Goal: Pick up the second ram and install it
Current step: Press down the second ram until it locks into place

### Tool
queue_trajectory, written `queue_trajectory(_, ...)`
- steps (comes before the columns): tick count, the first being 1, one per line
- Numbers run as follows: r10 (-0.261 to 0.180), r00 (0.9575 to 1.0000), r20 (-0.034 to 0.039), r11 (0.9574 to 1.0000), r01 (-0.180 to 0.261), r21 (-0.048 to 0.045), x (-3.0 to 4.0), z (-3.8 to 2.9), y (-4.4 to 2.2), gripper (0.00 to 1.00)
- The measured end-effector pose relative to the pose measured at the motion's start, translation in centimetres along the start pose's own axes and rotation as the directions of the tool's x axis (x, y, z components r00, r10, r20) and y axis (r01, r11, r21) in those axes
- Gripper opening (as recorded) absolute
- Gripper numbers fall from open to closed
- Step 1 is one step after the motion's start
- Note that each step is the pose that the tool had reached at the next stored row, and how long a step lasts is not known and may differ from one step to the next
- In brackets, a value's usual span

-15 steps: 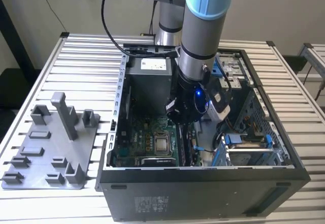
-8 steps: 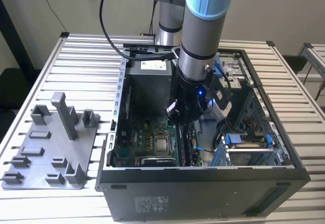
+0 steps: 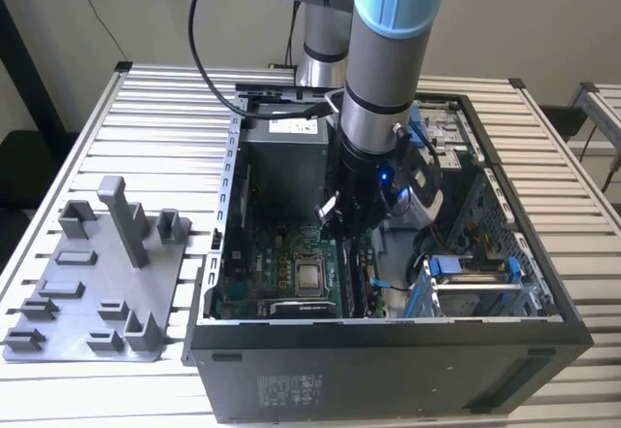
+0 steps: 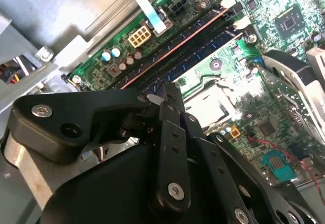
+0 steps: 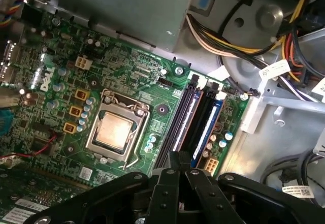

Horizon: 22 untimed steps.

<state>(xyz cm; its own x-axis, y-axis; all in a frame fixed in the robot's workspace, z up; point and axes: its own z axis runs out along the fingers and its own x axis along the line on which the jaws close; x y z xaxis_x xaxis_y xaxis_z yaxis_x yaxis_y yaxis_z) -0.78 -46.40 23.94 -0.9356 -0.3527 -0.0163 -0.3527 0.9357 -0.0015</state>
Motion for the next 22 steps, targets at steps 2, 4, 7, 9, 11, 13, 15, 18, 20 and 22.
queue_trajectory(2, -0.027, 0.9996, 0.0000, 0.9996, 0.027, -0.0004, 0.00, 0.00, 0.01, 0.11)
queue_trajectory(4, -0.062, 0.9981, 0.0001, 0.9981, 0.062, -0.0010, 0.00, 0.00, 0.01, 0.11)
queue_trajectory(7, -0.114, 0.9935, 0.0003, 0.9935, 0.114, -0.0018, 0.01, 0.00, 0.01, 0.11)
queue_trajectory(9, -0.144, 0.9896, 0.0009, 0.9896, 0.144, -0.0019, 0.01, -0.01, 0.01, 0.11)
queue_trajectory(11, -0.172, 0.9851, 0.0031, 0.9851, 0.172, -0.0013, -0.01, 0.00, 0.00, 0.11)
queue_trajectory(13, -0.199, 0.9800, 0.0050, 0.9800, 0.199, -0.0007, 0.00, 0.00, 0.00, 0.11)
queue_trajectory(15, -0.230, 0.9731, 0.0062, 0.9732, 0.230, -0.0005, 0.00, 0.00, 0.01, 0.11)
queue_trajectory(18, -0.277, 0.9608, 0.0084, 0.9609, 0.277, 0.0002, 0.01, 0.00, 0.01, 0.11)
queue_trajectory(20, -0.305, 0.9523, 0.0113, 0.9523, 0.305, 0.0018, 0.01, 0.00, 0.00, 0.11)
queue_trajectory(22, -0.335, 0.9422, 0.0132, 0.9423, 0.335, 0.0029, 0.00, -0.01, 0.00, 0.11)
